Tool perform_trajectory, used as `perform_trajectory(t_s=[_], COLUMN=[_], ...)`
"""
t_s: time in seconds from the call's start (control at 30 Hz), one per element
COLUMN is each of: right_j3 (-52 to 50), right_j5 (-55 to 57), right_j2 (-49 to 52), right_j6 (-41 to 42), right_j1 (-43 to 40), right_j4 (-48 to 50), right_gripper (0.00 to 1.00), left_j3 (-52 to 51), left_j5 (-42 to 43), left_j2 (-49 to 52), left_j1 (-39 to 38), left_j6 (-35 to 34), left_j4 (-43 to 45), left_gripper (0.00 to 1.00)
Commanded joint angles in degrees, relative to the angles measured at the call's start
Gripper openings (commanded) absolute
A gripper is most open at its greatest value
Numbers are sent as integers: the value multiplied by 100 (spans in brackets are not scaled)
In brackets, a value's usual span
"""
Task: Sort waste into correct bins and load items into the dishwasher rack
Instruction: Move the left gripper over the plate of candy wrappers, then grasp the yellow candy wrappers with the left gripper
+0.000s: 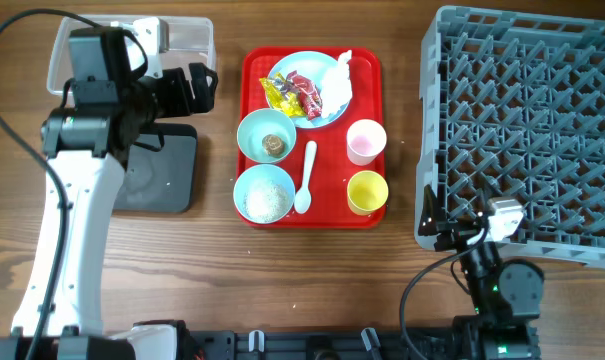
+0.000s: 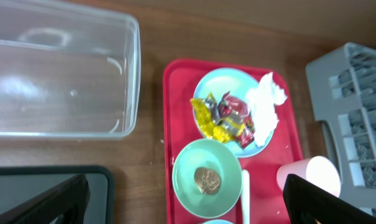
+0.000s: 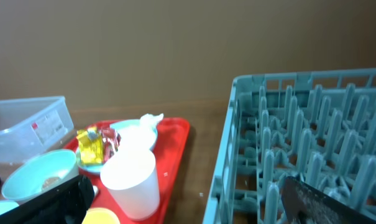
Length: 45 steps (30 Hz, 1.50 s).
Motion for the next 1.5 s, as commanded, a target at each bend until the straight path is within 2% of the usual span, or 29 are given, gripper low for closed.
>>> perform_trajectory(t_s=[0.0,0.1,0.17,0.23,0.27,0.33,0.43,0.53,0.63,0.67,0.73,0.87,0.97,1.13,1.23,1.33,1.4,1.47], right_j3=[992,2435,3512,4752,5163,5842,5880,5880,5880,5880,5880,5880,5880,5880,5880,5880,5880,5880], right_j5=[-94,-361,-514,-551,-549,-529,-531,-533,-527,-529,-531,-529,-529,-529,-529,-529,-529,-529], right_j2=[911,2485,3550,4675,5056,5884,6557,6850,6828,6828,6828,6828,6828,6828,6828,6830,6830,6830], right_j6=[-216,-555,-662,-664,-754,-1532,-1556,-1541,-1545,-1545,-1543,-1543,-1543,-1545,-1547,-1545,-1545,-1543], right_j1=[22,22,22,22,22,22,22,22,-9,-9,-9,-9,-9,-9,-9,-9,-9,-9], right_j4=[-55,-590,-1281,-2365,-2719,-3077,-2990,-3268,-3407,-3423,-3414,-3486,-3591,-3591,-3591,-3591,-3591,-3595], right_gripper=[100,100,100,100,100,100,100,100,100,100,100,100,100,99,99,99,99,99], left_j3=[131,131,131,131,131,131,131,131,131,131,131,131,131,131,131,131,131,131], left_j5=[203,245,638,754,627,-186,-704,-216,-232,-439,-1572,-1690,-1692,-1690,-1687,-1685,-1687,-1668], left_j2=[138,138,136,138,149,264,706,914,911,918,1220,2321,2765,3180,3355,3451,3464,3482], left_j1=[-22,-22,-24,-208,-365,-992,-1683,-2100,-2337,-2334,-2277,-2179,-2179,-2175,-2175,-2175,-2173,-2184], left_j6=[109,68,66,68,66,-107,-107,-105,-28,-17,-17,-24,-42,-42,-42,-42,-42,-46], left_j4=[-120,-236,-37,282,428,859,1141,1226,1436,1453,1517,2022,2168,2459,2677,2874,3023,3130], left_gripper=[100,100,100,100,100,100,100,100,100,100,100,99,89,81,63,59,45,26])
